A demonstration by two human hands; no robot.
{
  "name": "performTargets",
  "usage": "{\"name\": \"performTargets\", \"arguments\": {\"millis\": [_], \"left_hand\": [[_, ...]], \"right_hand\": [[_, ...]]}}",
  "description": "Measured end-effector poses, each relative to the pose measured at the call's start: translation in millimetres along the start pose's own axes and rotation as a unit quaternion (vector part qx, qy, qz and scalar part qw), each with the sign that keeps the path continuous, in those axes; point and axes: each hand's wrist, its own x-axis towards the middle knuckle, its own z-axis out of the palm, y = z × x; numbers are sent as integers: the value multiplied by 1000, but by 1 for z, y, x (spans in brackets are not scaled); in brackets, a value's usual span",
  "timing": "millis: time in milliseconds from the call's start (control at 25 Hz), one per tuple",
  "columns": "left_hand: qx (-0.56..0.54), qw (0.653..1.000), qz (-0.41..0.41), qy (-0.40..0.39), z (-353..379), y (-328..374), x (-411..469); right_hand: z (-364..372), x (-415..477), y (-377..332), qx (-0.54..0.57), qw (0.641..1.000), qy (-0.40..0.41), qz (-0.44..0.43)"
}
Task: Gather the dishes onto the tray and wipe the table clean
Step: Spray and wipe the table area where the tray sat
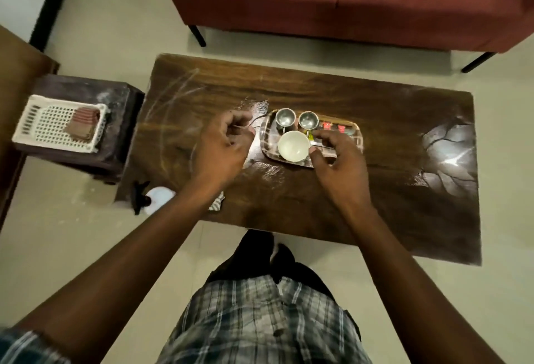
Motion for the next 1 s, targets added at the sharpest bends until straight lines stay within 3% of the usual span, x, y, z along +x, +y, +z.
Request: {"name": "performTargets", "arguments": {"millis": [360, 640, 1000], "left_hand": [[-34, 996, -15, 83, -93, -15, -84], [-27, 987, -59, 145, -195, -80, -91], [-5, 993, -108, 54, -261, -185, -55]], "right_hand": [[48, -64, -76, 23, 991, -101, -80], [138, -73, -123, -19, 977, -183, -110], [250, -83, -141, -72, 975, -205, -38]]}}
